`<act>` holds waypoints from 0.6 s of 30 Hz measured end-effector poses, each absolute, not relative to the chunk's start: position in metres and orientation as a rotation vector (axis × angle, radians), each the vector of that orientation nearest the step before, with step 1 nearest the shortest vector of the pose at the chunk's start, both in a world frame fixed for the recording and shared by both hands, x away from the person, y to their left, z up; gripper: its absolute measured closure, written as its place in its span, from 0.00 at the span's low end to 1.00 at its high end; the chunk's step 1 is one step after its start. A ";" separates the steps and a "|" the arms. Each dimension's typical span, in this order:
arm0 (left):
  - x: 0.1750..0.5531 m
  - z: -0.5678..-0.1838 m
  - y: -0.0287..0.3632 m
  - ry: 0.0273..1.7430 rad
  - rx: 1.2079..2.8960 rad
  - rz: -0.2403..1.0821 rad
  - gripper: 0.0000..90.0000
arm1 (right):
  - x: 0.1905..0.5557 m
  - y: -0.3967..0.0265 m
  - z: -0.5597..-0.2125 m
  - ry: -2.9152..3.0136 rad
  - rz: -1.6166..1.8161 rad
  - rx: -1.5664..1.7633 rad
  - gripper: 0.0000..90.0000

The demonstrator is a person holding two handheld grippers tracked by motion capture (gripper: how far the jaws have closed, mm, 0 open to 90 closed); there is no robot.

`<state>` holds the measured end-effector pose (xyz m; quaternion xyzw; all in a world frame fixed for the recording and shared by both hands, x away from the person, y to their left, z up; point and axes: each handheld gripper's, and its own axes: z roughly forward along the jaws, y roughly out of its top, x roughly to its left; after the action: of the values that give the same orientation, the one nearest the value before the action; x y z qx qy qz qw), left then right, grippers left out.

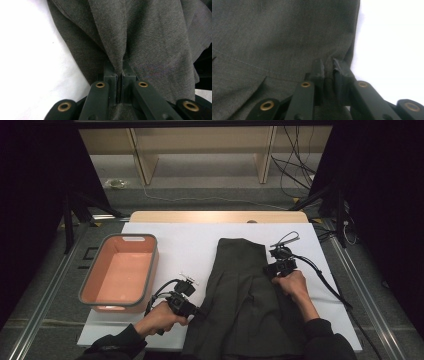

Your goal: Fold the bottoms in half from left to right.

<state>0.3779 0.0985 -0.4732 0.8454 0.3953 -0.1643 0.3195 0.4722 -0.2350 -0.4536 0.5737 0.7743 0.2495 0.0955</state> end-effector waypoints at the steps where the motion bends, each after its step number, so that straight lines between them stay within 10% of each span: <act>1: 0.379 -0.472 0.100 1.046 2.221 -0.437 0.93 | 0.472 -0.236 -0.453 2.291 0.745 1.695 0.82; 8: 0.385 -0.448 0.106 1.044 2.198 -0.331 0.50 | 0.468 -0.251 -0.435 2.192 0.809 1.680 0.65; 18: 0.411 -0.432 0.110 1.140 2.077 -0.199 0.37 | 0.465 -0.263 -0.429 2.151 0.865 1.696 0.52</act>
<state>0.4113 0.1102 -0.4324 0.8107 0.4450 -0.0776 0.3725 0.4653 -0.2631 -0.4291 0.5850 0.7421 0.2985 0.1339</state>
